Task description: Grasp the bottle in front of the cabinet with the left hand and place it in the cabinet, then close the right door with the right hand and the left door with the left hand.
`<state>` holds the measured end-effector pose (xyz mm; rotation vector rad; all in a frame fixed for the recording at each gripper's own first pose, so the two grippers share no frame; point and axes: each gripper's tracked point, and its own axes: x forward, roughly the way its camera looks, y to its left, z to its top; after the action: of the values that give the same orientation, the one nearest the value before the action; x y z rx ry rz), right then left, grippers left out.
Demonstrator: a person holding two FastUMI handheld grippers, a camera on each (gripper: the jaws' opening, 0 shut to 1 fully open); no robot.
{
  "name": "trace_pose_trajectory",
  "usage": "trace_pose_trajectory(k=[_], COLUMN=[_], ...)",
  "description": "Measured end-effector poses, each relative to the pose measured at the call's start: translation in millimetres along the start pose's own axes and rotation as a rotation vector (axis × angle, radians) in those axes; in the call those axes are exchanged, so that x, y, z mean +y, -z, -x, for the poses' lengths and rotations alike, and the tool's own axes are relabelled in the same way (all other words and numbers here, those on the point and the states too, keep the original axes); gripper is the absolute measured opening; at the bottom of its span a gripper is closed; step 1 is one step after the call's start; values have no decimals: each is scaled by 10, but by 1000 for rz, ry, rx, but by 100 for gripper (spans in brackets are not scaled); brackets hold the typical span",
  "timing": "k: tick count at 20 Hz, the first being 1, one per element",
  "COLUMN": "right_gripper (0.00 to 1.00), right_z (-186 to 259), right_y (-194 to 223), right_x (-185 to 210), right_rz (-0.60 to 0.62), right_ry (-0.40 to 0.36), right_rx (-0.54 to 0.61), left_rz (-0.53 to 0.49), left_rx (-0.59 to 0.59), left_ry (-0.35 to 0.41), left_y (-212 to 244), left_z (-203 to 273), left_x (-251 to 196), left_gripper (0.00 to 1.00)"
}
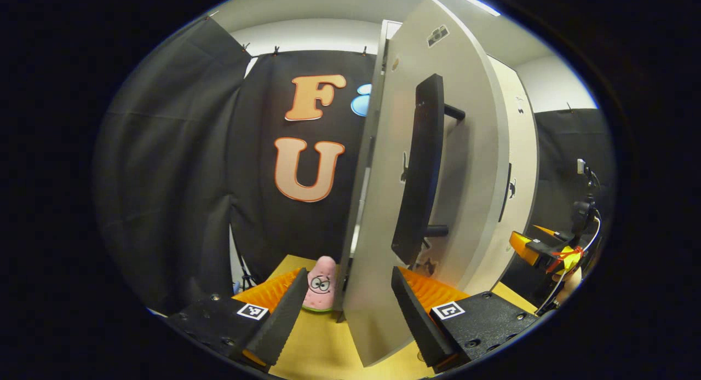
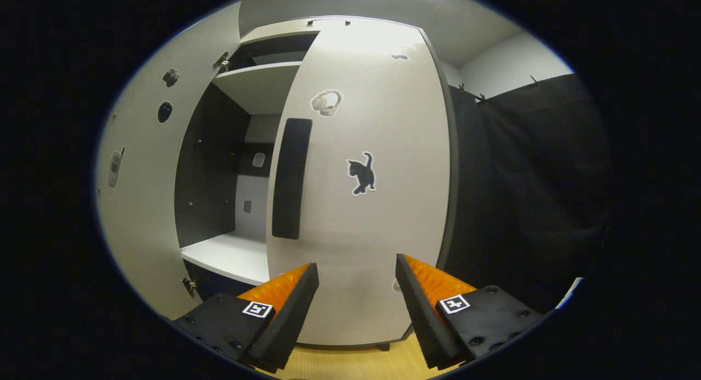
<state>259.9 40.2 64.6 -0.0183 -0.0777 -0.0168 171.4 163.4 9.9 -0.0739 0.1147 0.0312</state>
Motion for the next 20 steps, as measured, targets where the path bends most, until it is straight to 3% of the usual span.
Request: trace_pose_trajectory(k=[2,12,17,20], right_gripper=[94,94,94,94], right_z=[197,957,1064,1124], right_y=[-50,-296,-267,-254], right_x=[-239,-1599,-2001,-2176], right_rz=[7,2,-6,-3], right_ry=[27,201,226,235], right_rx=[2,-10,7,9], left_rz=[-19,-70,-40,-65], left_rx=[-4,-31,-49,-84], left_ry=[19,-33,-23,-58], left_y=[-1,-21,8,-91], left_z=[-124,-686,-1112,-1260], left_x=[-173,-474,-748,-822], left_gripper=[93,93,93,94])
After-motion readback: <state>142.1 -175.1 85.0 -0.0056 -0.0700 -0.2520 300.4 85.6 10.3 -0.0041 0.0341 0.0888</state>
